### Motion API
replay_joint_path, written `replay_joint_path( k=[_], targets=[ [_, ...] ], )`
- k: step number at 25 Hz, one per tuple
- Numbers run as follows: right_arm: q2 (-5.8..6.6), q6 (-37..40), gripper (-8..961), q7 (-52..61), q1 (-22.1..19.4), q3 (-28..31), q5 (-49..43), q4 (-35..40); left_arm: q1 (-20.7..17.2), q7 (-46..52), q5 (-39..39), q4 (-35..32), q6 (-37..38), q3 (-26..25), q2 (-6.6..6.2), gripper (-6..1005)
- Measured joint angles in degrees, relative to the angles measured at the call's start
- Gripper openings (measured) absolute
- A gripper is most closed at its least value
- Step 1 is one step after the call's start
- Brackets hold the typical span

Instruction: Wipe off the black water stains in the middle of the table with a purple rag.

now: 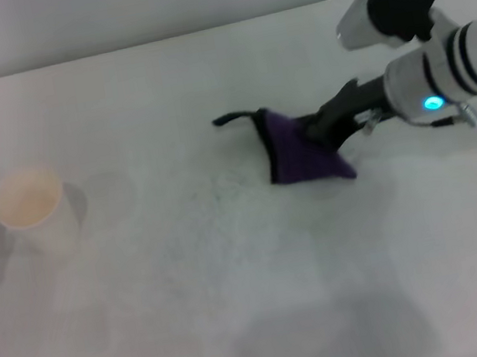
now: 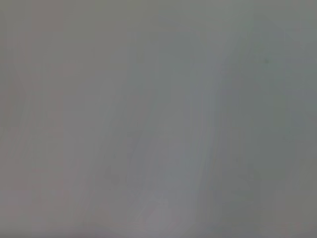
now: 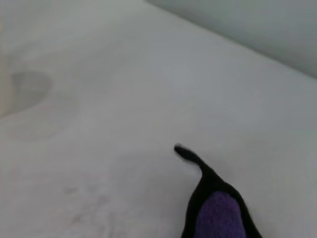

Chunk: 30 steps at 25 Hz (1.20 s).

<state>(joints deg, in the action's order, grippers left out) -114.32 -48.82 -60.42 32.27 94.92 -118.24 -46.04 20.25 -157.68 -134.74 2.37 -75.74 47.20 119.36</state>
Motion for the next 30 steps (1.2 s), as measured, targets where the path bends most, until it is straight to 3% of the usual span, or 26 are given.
replay_joint_path(
  k=[5,12,21,28,30],
  targets=[
    [0.20,-0.68,135,-0.43,-0.88,2.87,-1.45,-3.74,0.05,0.00,0.00,0.00,-0.11,0.00,0.00,887],
    [-0.88,-0.89,147,-0.59,-1.65,2.42,-3.51,-4.62,-0.18,0.00,0.00,0.00,-0.20,0.00,0.00,887],
    [-1.20,-0.99,163,-4.72,-4.21,0.98,-2.90,-7.20,0.06,0.00,0.00,-0.18,-0.21,0.00,-0.08,888],
    [-0.87,-0.96,176,-9.45,-7.11,3.06,6.22,-11.51,-0.03,0.00,0.00,-0.41,-0.21,0.00,-0.02,887],
    [-0.97,-1.12,329,-14.51,-7.56,4.26,12.16,-11.10,-0.08,0.00,0.00,-0.43,-0.18,0.00,0.00,887]
  ],
)
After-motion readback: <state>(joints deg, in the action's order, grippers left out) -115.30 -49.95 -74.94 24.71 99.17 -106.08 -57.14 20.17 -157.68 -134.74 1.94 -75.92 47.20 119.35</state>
